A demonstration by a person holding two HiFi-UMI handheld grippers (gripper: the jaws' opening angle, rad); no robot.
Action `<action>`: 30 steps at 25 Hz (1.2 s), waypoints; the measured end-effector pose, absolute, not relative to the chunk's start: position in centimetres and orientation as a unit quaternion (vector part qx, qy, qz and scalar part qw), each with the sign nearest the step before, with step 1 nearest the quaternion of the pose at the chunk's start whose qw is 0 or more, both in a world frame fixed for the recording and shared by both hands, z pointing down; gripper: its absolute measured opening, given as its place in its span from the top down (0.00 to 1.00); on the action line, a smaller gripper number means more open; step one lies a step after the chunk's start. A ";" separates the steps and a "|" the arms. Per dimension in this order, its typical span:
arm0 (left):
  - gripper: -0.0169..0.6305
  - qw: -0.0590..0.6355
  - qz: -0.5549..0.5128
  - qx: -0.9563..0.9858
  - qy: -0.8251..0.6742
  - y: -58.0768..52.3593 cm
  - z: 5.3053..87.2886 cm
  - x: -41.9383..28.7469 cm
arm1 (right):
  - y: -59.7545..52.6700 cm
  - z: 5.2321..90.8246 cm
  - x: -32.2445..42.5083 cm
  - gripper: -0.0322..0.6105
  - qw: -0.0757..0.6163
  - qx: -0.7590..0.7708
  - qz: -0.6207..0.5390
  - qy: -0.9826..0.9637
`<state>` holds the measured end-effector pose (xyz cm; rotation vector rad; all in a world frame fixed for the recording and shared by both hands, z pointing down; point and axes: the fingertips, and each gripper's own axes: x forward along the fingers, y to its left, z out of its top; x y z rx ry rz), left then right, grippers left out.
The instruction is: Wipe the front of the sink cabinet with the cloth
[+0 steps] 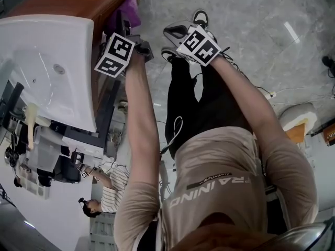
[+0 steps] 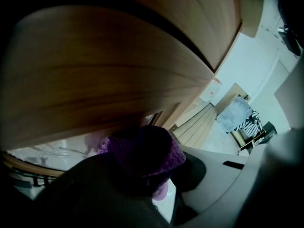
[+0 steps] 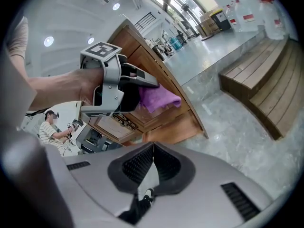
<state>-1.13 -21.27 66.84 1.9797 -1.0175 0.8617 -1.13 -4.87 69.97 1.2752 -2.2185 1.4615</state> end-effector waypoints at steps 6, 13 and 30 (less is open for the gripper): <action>0.90 0.353 0.329 0.791 -0.377 -21.3 66.2 1.2 | -4.8 70.5 0.0 0.93 0.098 0.436 0.497 -0.744; 0.90 0.348 0.306 0.826 -0.322 -21.1 65.6 5.9 | -5.6 69.8 0.0 0.93 0.089 0.438 0.490 -0.749; 0.90 0.397 0.319 0.789 -0.344 -12.6 68.0 -8.1 | -3.5 70.3 -8.6 0.93 0.132 0.429 0.465 -0.764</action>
